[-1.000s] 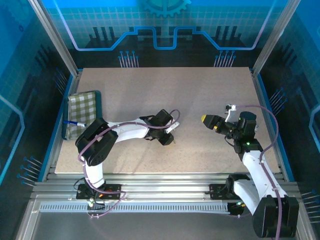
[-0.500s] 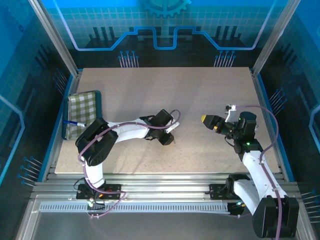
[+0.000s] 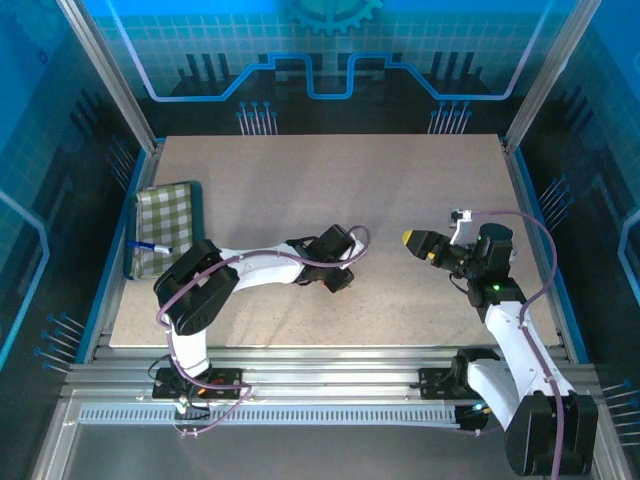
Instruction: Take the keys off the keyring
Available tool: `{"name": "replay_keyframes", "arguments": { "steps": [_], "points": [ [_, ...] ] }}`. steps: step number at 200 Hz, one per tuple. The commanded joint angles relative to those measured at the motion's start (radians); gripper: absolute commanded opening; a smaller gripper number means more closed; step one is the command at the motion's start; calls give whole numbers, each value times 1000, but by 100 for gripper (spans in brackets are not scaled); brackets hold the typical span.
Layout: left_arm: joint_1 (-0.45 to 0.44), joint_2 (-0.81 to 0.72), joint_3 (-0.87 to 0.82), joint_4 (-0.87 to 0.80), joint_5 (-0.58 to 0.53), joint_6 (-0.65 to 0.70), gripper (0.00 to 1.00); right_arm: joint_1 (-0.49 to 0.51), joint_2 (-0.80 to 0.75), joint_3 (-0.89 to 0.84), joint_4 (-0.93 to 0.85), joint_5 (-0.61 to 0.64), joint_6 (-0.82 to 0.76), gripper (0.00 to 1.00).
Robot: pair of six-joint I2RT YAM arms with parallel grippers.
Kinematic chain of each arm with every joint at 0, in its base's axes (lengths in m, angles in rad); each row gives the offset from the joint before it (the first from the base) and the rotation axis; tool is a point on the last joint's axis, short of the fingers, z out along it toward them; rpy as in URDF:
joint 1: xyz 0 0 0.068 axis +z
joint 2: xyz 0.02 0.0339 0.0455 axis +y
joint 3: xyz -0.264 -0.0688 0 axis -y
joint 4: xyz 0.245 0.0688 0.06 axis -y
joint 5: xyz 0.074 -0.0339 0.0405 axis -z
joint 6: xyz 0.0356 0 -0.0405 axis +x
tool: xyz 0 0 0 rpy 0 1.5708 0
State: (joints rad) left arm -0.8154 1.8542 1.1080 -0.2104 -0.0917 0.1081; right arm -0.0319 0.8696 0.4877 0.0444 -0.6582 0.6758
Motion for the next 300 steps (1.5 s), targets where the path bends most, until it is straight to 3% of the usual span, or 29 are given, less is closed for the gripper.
{"name": "replay_keyframes", "arguments": {
  "steps": [1,98,162,187,300],
  "points": [
    [-5,12,-9,9,-18,8,38,8,-6,-1,-12,3,-14,72],
    [-10,-26,-48,2,24,0,42,6,-9,-12,-5,3,-7,72],
    [-10,18,-31,1,10,23,30,6,-37,-8,-34,7,-13,72],
    [-10,6,-30,-6,11,28,18,4,-47,-12,-42,13,-16,73],
    [-9,-211,51,-140,53,74,11,17,-29,-10,-42,18,-28,72]
  ]
}}
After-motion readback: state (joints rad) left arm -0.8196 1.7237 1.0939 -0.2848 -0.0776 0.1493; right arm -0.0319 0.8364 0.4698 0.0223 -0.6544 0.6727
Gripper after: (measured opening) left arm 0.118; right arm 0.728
